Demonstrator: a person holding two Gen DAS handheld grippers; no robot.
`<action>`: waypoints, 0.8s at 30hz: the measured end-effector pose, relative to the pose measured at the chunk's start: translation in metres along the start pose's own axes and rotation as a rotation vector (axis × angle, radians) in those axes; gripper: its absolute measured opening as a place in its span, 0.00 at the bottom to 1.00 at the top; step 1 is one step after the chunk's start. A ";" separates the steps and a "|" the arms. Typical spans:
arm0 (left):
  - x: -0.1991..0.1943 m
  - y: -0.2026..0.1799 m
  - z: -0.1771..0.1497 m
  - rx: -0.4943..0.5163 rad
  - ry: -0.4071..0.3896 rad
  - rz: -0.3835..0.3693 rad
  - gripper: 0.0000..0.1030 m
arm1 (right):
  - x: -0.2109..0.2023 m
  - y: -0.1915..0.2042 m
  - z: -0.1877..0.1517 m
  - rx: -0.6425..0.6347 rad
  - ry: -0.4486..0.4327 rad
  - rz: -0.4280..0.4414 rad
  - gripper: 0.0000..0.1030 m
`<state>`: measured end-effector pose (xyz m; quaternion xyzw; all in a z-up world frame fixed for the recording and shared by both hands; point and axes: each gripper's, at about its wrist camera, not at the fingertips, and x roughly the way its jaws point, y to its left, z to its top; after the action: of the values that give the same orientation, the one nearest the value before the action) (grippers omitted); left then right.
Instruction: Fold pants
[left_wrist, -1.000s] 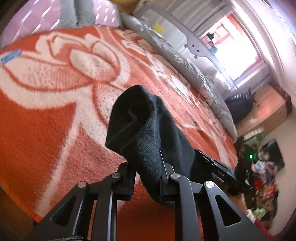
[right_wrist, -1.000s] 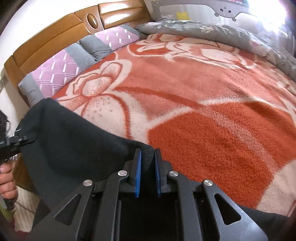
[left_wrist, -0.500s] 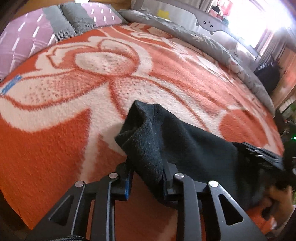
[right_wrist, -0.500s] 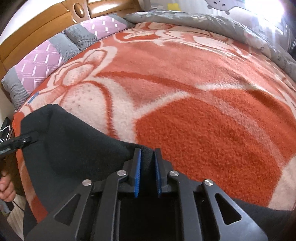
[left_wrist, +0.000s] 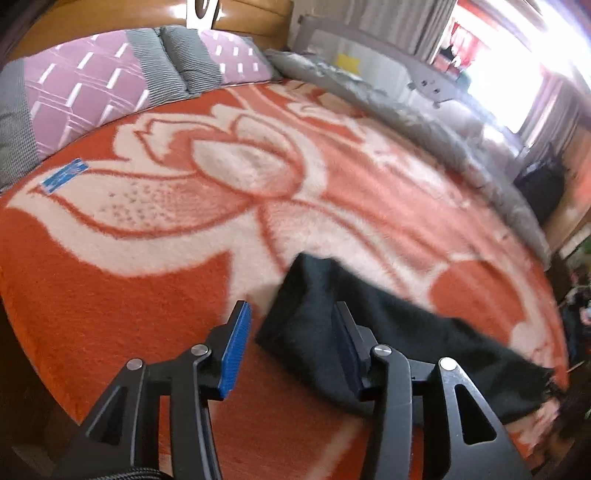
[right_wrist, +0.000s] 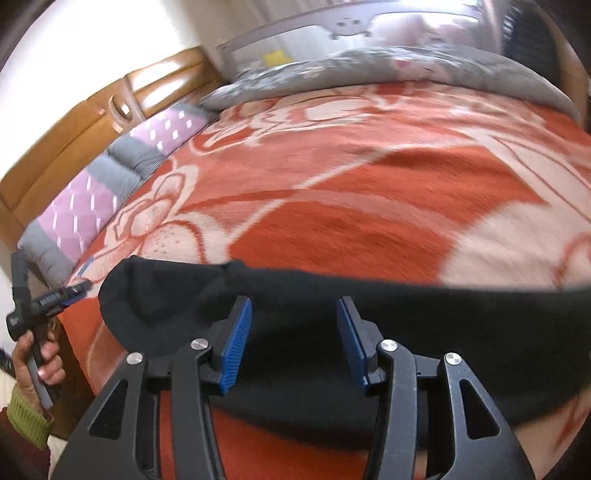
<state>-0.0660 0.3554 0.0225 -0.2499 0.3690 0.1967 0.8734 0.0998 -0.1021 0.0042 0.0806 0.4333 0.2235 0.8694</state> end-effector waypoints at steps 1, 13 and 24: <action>-0.002 -0.007 0.002 0.012 0.001 -0.016 0.45 | -0.012 -0.015 -0.007 0.034 -0.014 -0.027 0.48; 0.021 -0.204 -0.026 0.357 0.167 -0.319 0.57 | -0.097 -0.154 -0.058 0.409 -0.124 -0.217 0.48; 0.056 -0.385 -0.070 0.665 0.351 -0.494 0.62 | -0.101 -0.199 -0.054 0.516 -0.176 -0.224 0.48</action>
<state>0.1352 0.0167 0.0511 -0.0658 0.4842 -0.1922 0.8511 0.0678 -0.3279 -0.0224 0.2697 0.4050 0.0009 0.8736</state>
